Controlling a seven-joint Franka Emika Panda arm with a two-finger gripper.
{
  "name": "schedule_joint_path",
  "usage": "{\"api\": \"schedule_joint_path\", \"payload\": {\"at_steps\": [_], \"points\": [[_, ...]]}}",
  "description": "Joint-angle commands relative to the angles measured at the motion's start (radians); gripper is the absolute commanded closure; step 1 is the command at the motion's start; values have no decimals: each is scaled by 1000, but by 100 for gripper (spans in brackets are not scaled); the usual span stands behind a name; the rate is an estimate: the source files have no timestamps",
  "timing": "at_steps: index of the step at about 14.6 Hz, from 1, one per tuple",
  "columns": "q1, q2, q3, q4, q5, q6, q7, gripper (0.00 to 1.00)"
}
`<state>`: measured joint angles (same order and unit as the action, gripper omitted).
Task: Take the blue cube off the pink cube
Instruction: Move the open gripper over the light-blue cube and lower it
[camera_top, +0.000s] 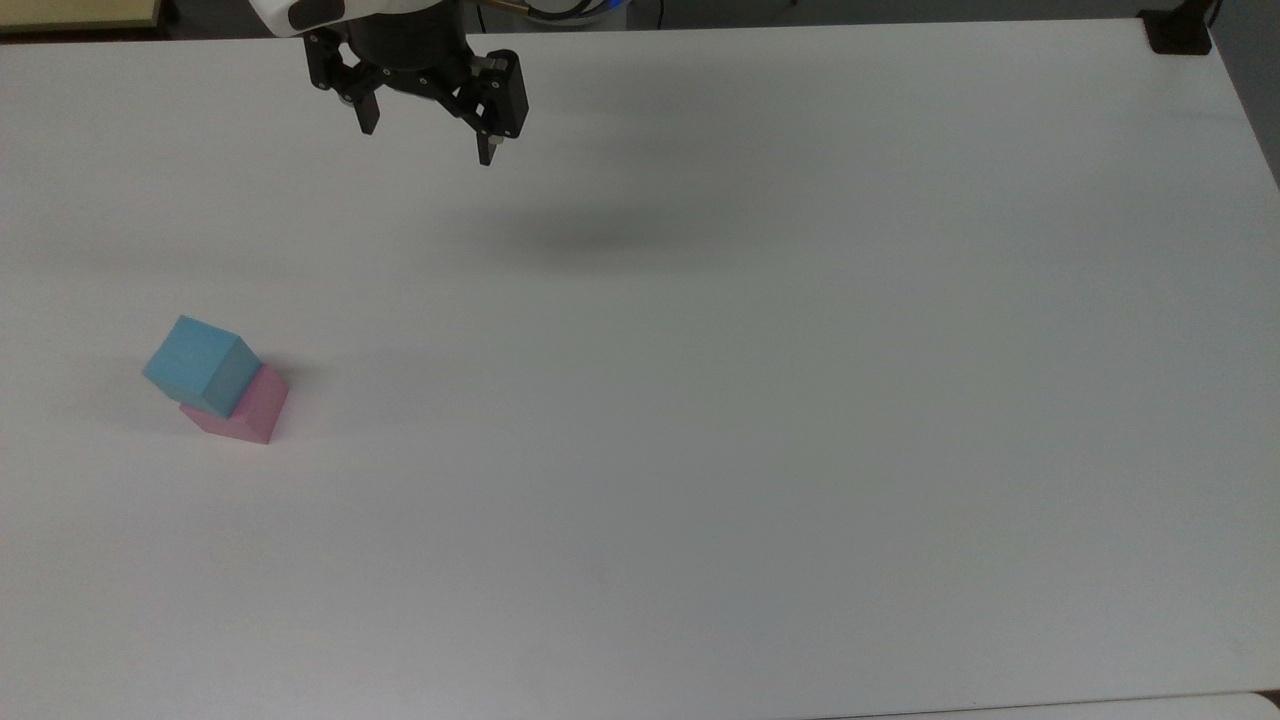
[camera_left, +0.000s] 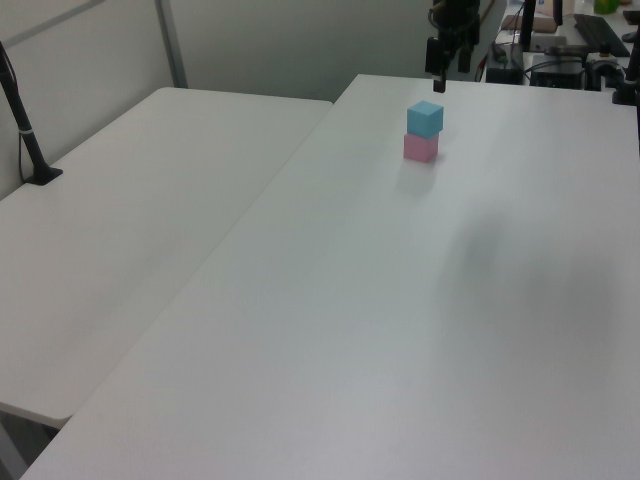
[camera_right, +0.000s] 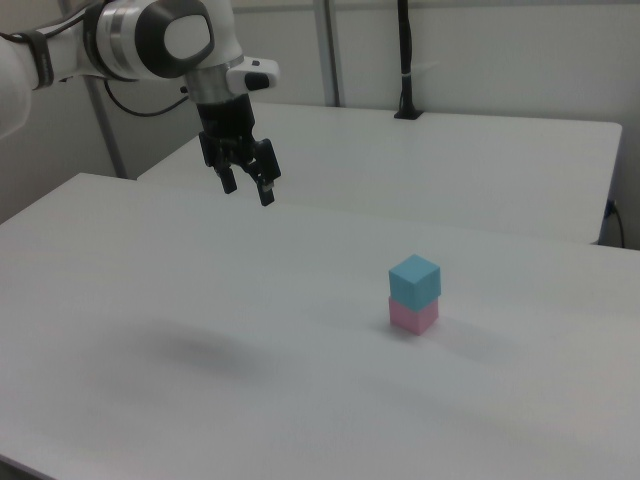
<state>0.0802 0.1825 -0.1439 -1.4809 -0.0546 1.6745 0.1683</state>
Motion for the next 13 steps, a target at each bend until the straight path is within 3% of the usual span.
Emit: {"api": "schedule_joint_path", "payload": {"at_steps": [1,4,13], "points": [[-11,-26,-22,-24,12,-6,-80,0],[-72,-20,-22,-24,16,59,-194,0],[-244,182,-23,-24,10,417,-187,0]]}}
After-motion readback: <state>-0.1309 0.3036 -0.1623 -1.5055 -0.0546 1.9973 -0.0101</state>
